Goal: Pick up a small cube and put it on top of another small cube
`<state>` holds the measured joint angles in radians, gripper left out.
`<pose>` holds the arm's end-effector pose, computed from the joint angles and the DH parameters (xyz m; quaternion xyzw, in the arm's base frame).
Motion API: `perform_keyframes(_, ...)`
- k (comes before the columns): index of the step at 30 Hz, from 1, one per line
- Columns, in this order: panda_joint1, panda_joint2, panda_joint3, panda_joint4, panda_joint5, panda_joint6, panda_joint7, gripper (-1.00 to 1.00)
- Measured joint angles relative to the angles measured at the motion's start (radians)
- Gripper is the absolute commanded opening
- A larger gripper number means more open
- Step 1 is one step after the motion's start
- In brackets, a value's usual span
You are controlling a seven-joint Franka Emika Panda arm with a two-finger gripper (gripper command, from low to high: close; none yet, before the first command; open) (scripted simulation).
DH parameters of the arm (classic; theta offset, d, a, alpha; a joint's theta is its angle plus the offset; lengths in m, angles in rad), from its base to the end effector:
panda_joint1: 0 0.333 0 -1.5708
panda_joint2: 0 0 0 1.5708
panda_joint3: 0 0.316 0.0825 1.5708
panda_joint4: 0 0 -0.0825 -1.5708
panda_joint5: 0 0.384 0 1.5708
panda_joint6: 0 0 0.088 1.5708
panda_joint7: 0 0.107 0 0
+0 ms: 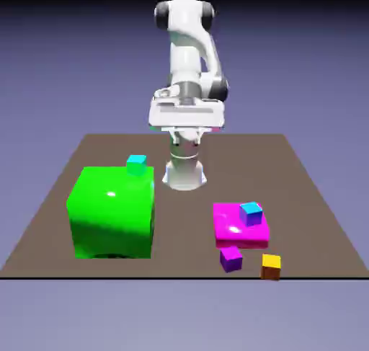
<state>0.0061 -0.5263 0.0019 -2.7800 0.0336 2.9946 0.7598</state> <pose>0.3997 0.0008 0.4498 -0.8616 0.3557 -0.3327 0.1428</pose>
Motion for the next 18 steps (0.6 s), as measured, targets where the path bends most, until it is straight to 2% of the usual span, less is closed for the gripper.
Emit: perform_keyframes(18,-0.088,0.652,0.028,0.448,0.501,-0.632,0.28,0.0)
